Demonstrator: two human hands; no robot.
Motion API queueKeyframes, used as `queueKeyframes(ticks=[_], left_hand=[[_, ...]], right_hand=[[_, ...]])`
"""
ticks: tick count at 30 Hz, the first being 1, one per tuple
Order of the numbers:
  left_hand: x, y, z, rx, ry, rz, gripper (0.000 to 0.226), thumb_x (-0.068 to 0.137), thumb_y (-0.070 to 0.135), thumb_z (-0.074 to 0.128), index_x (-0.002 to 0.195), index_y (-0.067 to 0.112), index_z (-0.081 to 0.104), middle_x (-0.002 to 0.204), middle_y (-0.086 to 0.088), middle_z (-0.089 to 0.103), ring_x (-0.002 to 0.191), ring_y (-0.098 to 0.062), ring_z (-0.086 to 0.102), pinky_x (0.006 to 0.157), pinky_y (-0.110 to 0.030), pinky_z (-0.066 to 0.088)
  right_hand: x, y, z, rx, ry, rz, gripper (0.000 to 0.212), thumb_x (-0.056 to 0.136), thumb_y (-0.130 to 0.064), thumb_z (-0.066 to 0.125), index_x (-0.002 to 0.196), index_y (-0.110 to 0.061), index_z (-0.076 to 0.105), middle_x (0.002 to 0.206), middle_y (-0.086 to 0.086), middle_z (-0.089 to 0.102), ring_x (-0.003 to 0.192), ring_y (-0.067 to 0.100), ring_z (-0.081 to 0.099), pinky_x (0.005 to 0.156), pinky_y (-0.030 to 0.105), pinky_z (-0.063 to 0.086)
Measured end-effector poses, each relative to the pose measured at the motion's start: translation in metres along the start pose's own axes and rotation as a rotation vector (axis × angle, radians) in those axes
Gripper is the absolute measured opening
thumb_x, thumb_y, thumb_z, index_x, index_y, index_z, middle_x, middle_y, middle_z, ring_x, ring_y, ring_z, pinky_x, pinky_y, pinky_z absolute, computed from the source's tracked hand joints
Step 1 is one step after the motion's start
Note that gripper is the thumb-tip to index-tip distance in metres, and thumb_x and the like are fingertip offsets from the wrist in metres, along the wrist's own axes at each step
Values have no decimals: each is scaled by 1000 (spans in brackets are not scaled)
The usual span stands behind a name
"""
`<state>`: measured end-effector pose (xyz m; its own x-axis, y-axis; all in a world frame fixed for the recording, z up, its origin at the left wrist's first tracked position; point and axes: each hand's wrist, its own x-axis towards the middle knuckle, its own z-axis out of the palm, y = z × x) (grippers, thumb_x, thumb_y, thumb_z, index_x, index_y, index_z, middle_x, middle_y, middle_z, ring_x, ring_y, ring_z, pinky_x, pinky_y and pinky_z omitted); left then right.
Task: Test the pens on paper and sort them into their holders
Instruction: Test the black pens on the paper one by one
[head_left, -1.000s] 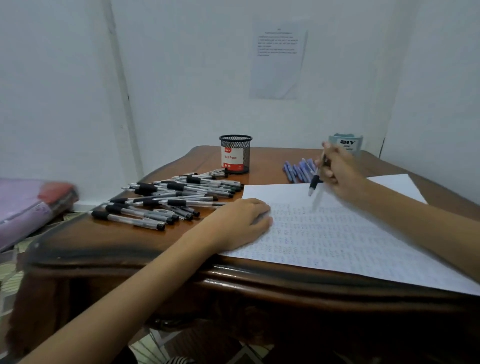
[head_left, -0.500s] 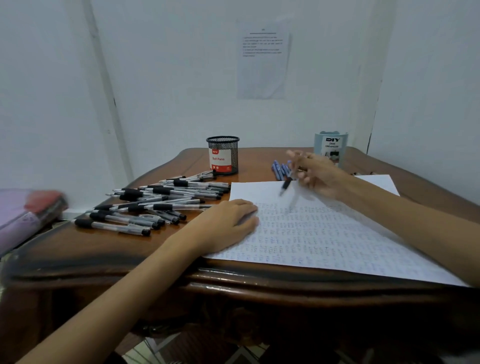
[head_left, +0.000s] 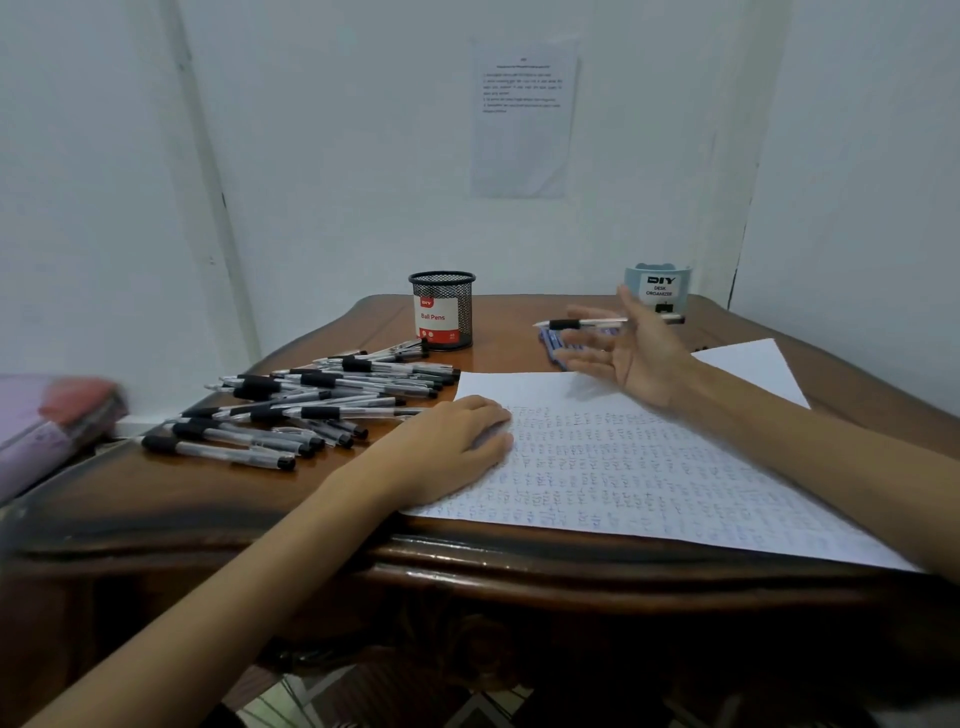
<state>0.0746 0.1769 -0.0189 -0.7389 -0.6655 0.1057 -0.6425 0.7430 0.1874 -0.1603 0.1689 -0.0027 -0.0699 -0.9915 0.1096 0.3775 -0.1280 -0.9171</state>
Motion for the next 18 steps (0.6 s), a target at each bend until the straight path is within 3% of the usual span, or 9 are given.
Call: queueKeyframes(ticks=[2,3,6,9,12,14,18], left_hand=[[0,0,0,0,8,3,49,99,40,33,144,21,34,148,5,34,131,-9,35,104,-22,26],[0,0,0,1,10,5,49,99,40,33,144,21,34,148,5,34,130,-9,35,104,-22,26],[-1,0,1,7,10,6,49,99,40,33,144,21,34,148,5,34,131,-9,35,105,-23,27],[0,0,1,11,8,3,49,99,41,32,145,21,33,148,5,34,131,-10,35,106,-24,27],[0,0,1,11,6,1,49,99,41,32,145,21,33,148,5,34,131,-9,35,106,-24,26],[1,0,1,9,4,-1,49,99,41,32,145,22,32,148,5,33,131,-9,35,106,-23,26],[1,0,1,13,5,-3,49,99,40,32,144,21,33,148,5,33,131,-9,34,106,-23,26]], right_hand=[[0,7,2,-195,-99,37,55,90,-49,40,115,-4,59,97,17,70,71,23,71,55,26,58],[0,10,5,-309,-119,35,51,84,-46,48,111,-5,61,98,16,70,69,20,71,52,24,57],[0,17,12,-555,-14,-11,29,74,-36,67,70,-9,58,57,3,57,36,8,47,34,16,37],[4,19,12,-653,124,-82,46,86,-41,60,54,-12,45,33,-6,36,26,5,24,31,14,18],[4,21,13,-638,62,-94,47,92,-42,51,60,-8,55,39,-1,45,30,8,36,32,15,30],[2,21,14,-627,31,-80,40,89,-40,56,65,-7,57,47,2,52,36,10,46,35,17,39],[3,23,14,-790,56,-152,44,80,-25,72,51,-14,42,36,-5,46,32,5,40,36,14,36]])
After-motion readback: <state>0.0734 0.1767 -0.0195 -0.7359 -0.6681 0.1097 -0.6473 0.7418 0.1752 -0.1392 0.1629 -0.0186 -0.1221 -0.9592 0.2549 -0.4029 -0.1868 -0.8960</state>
